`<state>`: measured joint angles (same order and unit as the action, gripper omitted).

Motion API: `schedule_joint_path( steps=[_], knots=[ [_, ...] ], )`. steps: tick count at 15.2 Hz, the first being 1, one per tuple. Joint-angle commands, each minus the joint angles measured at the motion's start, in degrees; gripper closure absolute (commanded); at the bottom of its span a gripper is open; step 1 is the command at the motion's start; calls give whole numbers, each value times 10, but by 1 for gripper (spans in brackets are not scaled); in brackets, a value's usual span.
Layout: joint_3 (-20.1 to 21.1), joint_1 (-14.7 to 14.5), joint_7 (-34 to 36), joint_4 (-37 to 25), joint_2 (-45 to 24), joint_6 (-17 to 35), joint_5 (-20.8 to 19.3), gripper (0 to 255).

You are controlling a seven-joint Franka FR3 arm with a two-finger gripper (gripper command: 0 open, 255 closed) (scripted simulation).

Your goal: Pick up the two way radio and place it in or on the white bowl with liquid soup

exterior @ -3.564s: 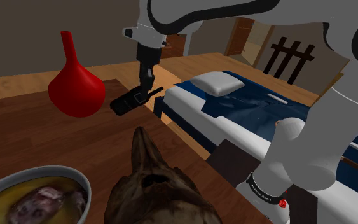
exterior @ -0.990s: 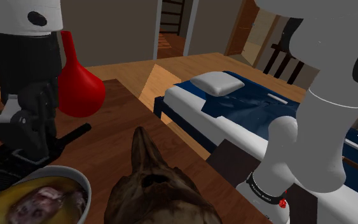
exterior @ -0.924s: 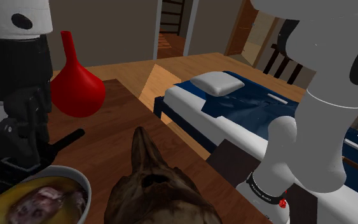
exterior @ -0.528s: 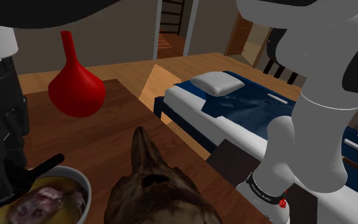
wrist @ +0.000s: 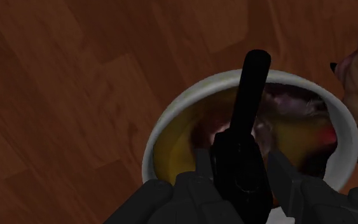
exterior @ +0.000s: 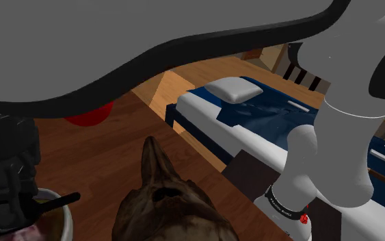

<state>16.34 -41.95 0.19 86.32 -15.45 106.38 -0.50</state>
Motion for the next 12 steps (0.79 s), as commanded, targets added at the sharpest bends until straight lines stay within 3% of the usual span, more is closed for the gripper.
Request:
schedule_joint_path(
  steps=[1, 4, 12],
  knots=[
    [0, 0, 0, 17, 1, 15, 0, 255],
    [0, 1, -1, 38, 0, 38, 0, 255],
    [-1, 1, -1, 38, 0, 38, 0, 255]
  ],
)
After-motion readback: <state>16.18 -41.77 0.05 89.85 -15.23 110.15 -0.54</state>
